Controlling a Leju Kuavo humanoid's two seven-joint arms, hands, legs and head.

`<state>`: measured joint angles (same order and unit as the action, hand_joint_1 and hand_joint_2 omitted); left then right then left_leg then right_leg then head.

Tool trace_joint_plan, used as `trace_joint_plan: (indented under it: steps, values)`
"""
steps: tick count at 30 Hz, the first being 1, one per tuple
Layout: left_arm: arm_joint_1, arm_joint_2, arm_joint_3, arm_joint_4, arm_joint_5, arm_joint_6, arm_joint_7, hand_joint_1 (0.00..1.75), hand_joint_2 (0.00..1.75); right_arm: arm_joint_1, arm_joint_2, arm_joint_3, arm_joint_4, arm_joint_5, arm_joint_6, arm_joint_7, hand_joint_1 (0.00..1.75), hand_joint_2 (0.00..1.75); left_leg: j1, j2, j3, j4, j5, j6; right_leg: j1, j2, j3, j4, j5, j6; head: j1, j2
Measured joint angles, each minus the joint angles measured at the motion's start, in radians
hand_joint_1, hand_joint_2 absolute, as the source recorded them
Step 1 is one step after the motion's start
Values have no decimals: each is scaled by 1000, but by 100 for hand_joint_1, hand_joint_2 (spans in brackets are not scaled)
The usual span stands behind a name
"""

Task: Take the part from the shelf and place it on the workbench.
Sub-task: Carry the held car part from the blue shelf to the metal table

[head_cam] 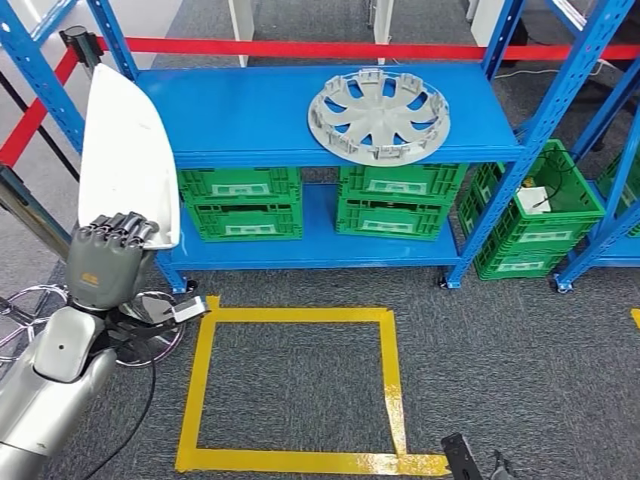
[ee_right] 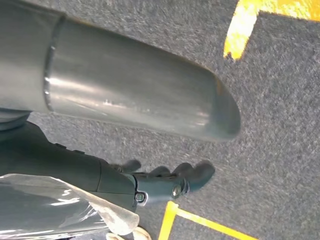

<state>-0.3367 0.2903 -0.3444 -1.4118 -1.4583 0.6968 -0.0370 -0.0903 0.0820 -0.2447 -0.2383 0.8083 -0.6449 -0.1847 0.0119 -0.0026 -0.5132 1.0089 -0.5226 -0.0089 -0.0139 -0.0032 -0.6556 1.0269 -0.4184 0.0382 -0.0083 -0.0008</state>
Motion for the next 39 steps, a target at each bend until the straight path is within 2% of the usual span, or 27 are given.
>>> trace_joint_plan:
  steps: [1,2,4,5,6,8,9,10,12,13,14,16,17,18,20,21,23,24,25,27,29,31,32,35,36,37,39]
  values:
    - [-3,1,-1,1,5,0,-5,175,175,2,0,-2,1,-2,9,2,0,0,1,2,-12,-4,13,11,-1,1,-9,6,-16,6,2,0]
    - [-7,2,-1,2,11,0,-10,175,175,4,0,-5,2,-3,21,5,0,0,2,5,-25,-8,27,21,-1,2,-21,30,-52,9,5,0]
    - [-17,3,-2,6,29,0,-20,175,175,5,0,-10,4,-2,46,17,0,0,1,7,-56,-9,54,34,-2,3,-46,130,-160,12,14,0]
    - [-24,4,-2,9,39,0,-26,175,175,5,0,-13,5,-2,61,25,0,0,-2,7,-72,-8,67,35,-2,3,-54,195,-197,13,17,0]
    - [-30,4,-3,13,48,0,-31,175,175,4,0,-15,6,-2,76,34,0,0,-4,8,-89,-6,80,36,-1,3,-55,249,-208,14,18,0]
    - [-42,4,-5,23,63,0,-43,175,175,5,0,-19,8,-5,116,56,0,0,-8,8,-122,-2,104,35,0,3,-22,278,-160,12,18,0]
    - [-49,4,-6,28,69,0,-48,175,175,4,-1,-22,8,-8,143,68,0,0,-8,8,-138,1,115,33,1,3,16,243,-128,9,18,0]
    - [-56,4,-8,34,75,0,-55,175,175,3,-3,-25,9,-12,178,80,0,0,-9,8,-152,5,126,30,2,3,71,178,-116,5,18,0]
    - [-76,4,-12,44,85,0,-68,175,175,0,-7,-32,10,-22,257,99,0,0,-11,8,-171,12,147,22,6,3,179,23,-142,-5,17,0]
    - [-87,3,-14,48,89,0,-74,175,175,-1,-8,-36,10,-28,295,108,0,0,-11,9,-175,12,159,17,8,4,208,-26,-158,-8,17,0]
    - [-98,2,-17,52,92,1,-80,175,175,-1,-9,-41,12,-34,329,116,0,0,-11,9,-177,9,171,11,10,4,214,-48,-162,-12,16,0]
    - [-112,0,-23,60,94,1,-87,175,175,2,-10,-49,16,-44,381,132,0,0,-9,8,-183,10,166,-1,8,3,195,-46,-142,-25,15,0]
    - [-115,0,-25,64,93,1,-89,175,175,5,-11,-53,18,-47,398,138,0,0,-8,7,-188,29,131,-7,6,1,186,-47,-129,-33,13,0]
    - [-116,0,-27,66,92,2,-90,175,175,7,-12,-57,20,-49,408,142,0,0,-6,7,-195,69,76,-12,4,-1,174,-47,-115,-40,12,0]
    - [-119,0,-29,70,92,3,-92,175,175,9,-15,-64,21,-50,418,146,0,0,-4,6,-210,196,-32,-20,5,-1,143,-40,-87,-47,9,0]
    - [-120,0,-30,72,92,3,-93,175,175,9,-17,-66,21,-51,424,148,0,0,-3,6,-212,258,-54,-22,6,-1,121,-34,-74,-47,9,0]
    - [-120,0,-31,75,97,3,-97,175,175,10,-18,-71,21,-56,441,155,0,0,-3,6,-188,309,-22,-23,6,-1,76,-18,-53,-46,8,0]
    - [-121,0,-31,75,100,3,-99,175,175,11,-18,-74,21,-59,448,159,0,0,-3,6,-155,284,7,-21,6,-1,55,-9,-44,-44,8,0]
    - [-121,0,-31,76,104,3,-100,175,175,12,-18,-77,22,-63,455,162,0,0,-3,5,-107,230,23,-16,6,-1,37,-2,-35,-42,8,0]
    - [-125,0,-31,76,107,3,-103,175,175,14,-18,-82,22,-67,461,164,0,0,-6,4,0,79,1,-5,9,0,15,7,-18,-33,9,0]
    - [-128,-1,-31,76,108,4,-104,175,175,16,-19,-87,23,-69,463,165,0,0,-12,4,45,-4,-23,5,9,1,5,3,6,-22,10,0]
    - [-129,-2,-31,77,109,3,-105,175,175,21,-21,-91,25,-70,463,165,0,0,-12,6,27,-14,-3,17,6,1,-8,-2,14,-13,9,0]
    - [-129,-2,-32,77,109,3,-106,175,175,24,-23,-92,26,-70,464,166,0,0,-10,8,14,-17,12,25,5,2,-17,11,-12,-9,12,0]
    - [-130,-4,-34,78,113,3,-111,175,175,27,-25,-95,29,-69,470,168,0,0,-9,11,-38,-19,57,40,3,2,-59,156,-168,0,21,0]
    - [-128,-4,-34,78,114,3,-114,175,175,27,-25,-95,30,-68,470,167,0,0,-9,11,-56,-19,72,41,3,2,-67,220,-193,2,23,0]
    - [-125,-4,-33,78,115,3,-116,175,175,27,-26,-95,30,-67,470,165,0,0,-10,12,-74,-18,86,40,3,2,-65,267,-189,4,23,0]
    - [-114,-4,-31,78,117,3,-122,175,175,28,-27,-95,30,-65,468,161,0,0,-9,13,-111,-16,114,35,2,2,-22,278,-121,6,26,0]
